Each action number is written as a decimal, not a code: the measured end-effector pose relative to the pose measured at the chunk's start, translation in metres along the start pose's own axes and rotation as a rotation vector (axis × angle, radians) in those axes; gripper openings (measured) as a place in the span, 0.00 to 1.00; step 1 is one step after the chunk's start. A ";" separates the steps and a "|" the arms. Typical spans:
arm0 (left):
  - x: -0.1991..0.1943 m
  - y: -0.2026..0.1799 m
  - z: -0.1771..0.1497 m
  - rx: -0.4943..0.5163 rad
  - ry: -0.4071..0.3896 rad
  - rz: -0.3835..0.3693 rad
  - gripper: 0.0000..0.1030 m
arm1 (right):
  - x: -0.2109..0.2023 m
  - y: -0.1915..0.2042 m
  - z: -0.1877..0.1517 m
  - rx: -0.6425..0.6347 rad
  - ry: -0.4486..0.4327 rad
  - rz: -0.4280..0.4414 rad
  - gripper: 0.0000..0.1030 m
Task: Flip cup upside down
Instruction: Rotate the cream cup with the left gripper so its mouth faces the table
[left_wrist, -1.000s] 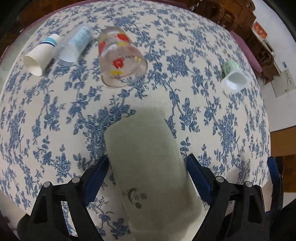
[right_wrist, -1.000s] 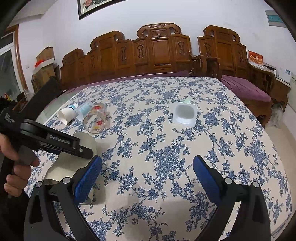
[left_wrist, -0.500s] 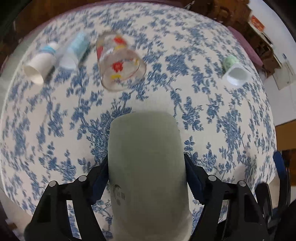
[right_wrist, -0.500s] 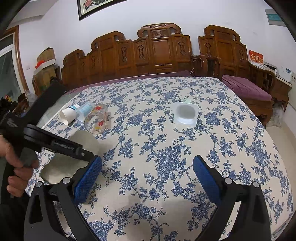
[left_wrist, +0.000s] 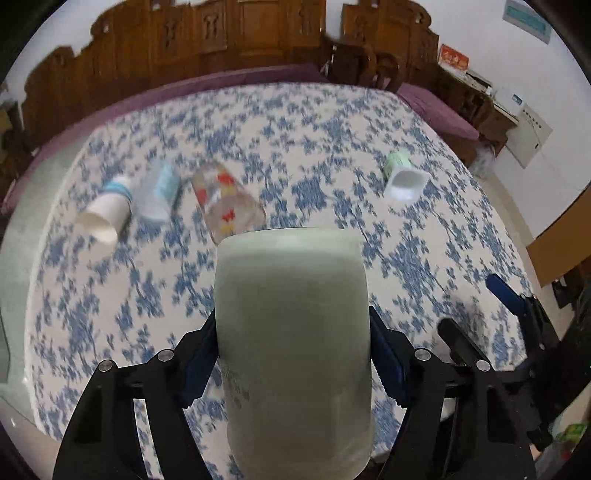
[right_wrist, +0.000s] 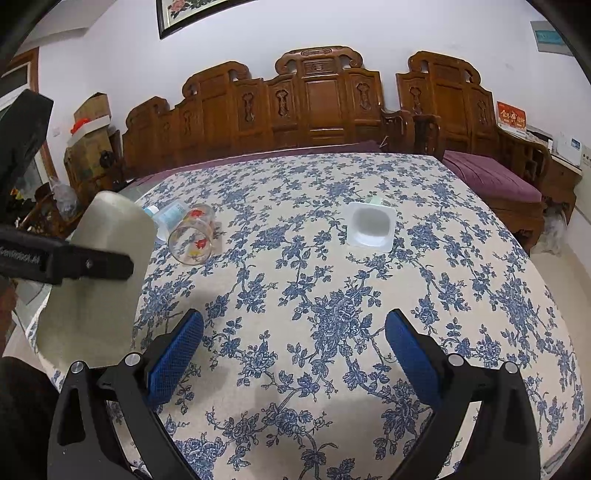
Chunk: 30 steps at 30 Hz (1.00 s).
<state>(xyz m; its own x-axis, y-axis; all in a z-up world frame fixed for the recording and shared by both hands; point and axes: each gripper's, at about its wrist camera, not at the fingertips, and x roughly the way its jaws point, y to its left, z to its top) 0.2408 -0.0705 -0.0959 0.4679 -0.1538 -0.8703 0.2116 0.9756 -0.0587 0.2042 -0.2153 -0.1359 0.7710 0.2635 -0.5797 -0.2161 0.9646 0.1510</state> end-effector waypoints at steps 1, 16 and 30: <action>0.002 0.001 0.000 0.003 -0.011 0.000 0.68 | 0.000 0.000 0.000 0.000 0.000 0.000 0.97; 0.052 0.006 0.016 0.045 -0.253 0.003 0.68 | 0.004 -0.014 0.002 0.063 0.005 0.020 0.97; 0.019 -0.007 -0.046 0.136 -0.335 0.030 0.68 | 0.003 -0.011 0.002 0.054 0.000 0.018 0.97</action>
<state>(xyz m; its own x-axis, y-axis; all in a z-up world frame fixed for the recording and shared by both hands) 0.2091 -0.0729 -0.1344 0.7264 -0.1901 -0.6605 0.2952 0.9541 0.0500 0.2101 -0.2250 -0.1381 0.7672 0.2805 -0.5769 -0.1968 0.9589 0.2045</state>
